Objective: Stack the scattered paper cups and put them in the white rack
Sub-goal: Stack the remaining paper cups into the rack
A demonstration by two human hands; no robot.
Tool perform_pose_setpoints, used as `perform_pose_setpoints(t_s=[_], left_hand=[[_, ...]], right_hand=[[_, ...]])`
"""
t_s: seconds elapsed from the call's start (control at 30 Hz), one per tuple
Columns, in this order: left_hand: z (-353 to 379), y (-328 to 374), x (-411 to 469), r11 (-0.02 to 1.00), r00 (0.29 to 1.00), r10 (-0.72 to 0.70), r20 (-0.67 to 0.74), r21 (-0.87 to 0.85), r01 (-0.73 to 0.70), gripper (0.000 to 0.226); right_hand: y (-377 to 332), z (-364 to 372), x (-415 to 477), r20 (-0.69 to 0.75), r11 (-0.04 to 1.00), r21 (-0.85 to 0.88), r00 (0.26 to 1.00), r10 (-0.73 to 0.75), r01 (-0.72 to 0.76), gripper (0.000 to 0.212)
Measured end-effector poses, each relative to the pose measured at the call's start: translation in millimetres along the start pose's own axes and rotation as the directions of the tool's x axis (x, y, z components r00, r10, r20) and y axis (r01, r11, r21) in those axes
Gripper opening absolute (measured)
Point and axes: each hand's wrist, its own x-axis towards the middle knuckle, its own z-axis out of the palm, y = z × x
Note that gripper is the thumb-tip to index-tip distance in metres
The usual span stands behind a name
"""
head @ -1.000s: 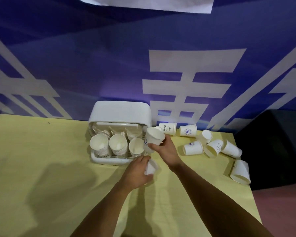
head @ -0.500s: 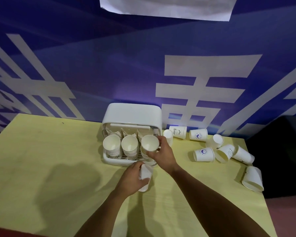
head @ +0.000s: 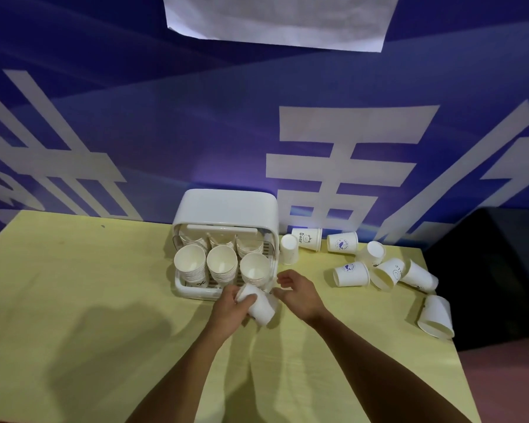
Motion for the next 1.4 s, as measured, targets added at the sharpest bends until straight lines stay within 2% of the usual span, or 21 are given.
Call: perform_pose_setpoints(t_s=[0.07,0.2,0.33,0.43,0.6,0.73,0.83,0.97,1.4], left_hand=[[4,1,3,0.988,0.997,-0.079,0.013,-0.131,0.080,0.027],[9,4,2,0.917,0.978,-0.189,0.090,-0.341,0.208,0.032],[10,10,-3,0.863,0.965,-0.178,0.192,-0.441,0.247,0.032],[10,11,-4,0.857,0.966,-0.175,0.189,-0.454,0.244,0.035],[7,12,-2,0.881,0.976,-0.181,0.119,-0.422,0.214,0.049],[3,12,0,0.901,0.976,-0.211,0.059,-0.376,0.218,0.045],[-2,5,1,0.928,0.976,-0.213,0.045,-0.303,0.216,0.034],[-12,-5,3,0.965,0.981,-0.181,0.068,-0.179,0.191,0.020],[-30,-17,8,0.982,0.973,-0.186,0.138,-0.019,0.190,0.022]], right_hand=[[6,2,-9,0.060,0.999,0.038,0.998,0.018,-0.021,0.045],[9,3,-19,0.163,0.997,0.074,0.986,0.026,-0.038,0.069],[7,2,-23,0.174,0.992,0.125,0.985,0.008,-0.030,0.066],[-1,-6,-25,0.116,0.988,0.155,0.993,-0.019,0.001,0.064],[-25,-17,-20,-0.121,0.980,0.166,0.988,-0.093,0.113,0.059],[-43,-13,-11,-0.234,0.982,0.062,0.959,-0.160,0.179,0.073],[-50,-3,-8,-0.224,0.968,-0.063,0.942,-0.250,0.242,0.077],[-52,13,-4,-0.212,0.960,-0.158,0.941,-0.263,0.232,0.080],[-45,28,2,-0.245,0.979,-0.175,0.959,-0.145,0.103,0.081]])
